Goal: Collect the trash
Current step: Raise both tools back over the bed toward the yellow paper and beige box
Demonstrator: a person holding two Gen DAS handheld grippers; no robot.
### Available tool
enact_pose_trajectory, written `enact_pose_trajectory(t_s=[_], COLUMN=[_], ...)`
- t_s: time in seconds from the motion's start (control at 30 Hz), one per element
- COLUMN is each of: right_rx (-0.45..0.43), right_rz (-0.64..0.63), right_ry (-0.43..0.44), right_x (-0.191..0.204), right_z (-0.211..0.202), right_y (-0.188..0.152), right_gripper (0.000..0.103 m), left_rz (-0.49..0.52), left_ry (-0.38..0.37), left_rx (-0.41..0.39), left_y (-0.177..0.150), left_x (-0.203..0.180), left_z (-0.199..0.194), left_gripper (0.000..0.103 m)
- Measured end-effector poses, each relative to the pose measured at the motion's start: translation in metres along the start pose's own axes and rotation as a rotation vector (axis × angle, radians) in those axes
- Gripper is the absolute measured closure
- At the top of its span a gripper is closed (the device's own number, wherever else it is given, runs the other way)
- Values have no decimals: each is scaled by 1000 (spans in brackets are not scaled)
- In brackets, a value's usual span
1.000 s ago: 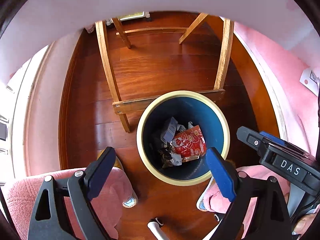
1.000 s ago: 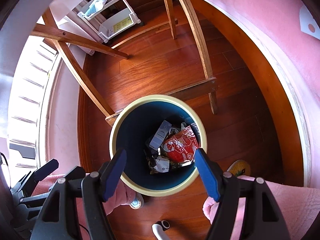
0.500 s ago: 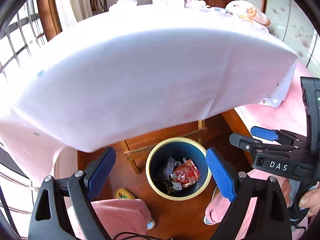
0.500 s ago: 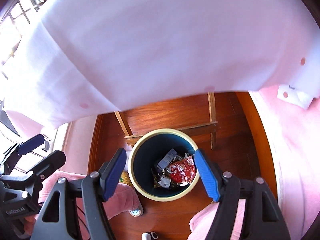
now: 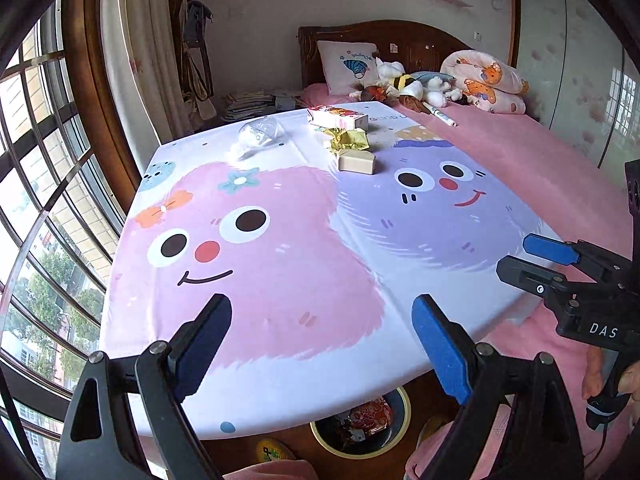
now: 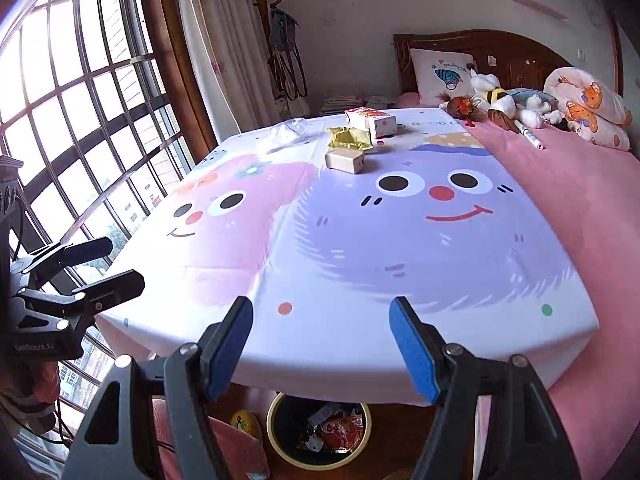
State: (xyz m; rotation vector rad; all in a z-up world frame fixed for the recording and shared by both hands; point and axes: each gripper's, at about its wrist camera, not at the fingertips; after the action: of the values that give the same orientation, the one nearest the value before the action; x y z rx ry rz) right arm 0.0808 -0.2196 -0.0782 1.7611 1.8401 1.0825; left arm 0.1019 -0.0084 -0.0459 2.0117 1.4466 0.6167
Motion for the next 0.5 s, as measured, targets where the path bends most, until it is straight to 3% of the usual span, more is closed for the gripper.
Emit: enact_pose_trajectory(t_s=[0.1, 0.23, 0.5], right_rx=[0, 25, 102], right_rz=[55, 134, 289], right_ry=[-9, -24, -138], right_x=[-6, -14, -27], right_z=[15, 56, 168], right_y=[37, 75, 116], right_gripper=[32, 32, 32], left_rz=[17, 60, 23], left_ry=[22, 54, 51], left_rx=[-2, 6, 59], left_y=[37, 81, 128], left_x=[8, 19, 60], left_z=[11, 38, 108], left_gripper=[13, 27, 28])
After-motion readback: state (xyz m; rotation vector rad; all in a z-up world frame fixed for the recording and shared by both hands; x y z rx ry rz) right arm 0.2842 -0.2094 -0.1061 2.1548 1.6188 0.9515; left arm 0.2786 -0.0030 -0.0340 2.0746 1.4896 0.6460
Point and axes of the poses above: each gripper's, at about its wrist camera, not at the fingertips, and z roughly the way its jaws point, x to its left, y to its top, and after that the axes turned 1 degree about y, right-handed
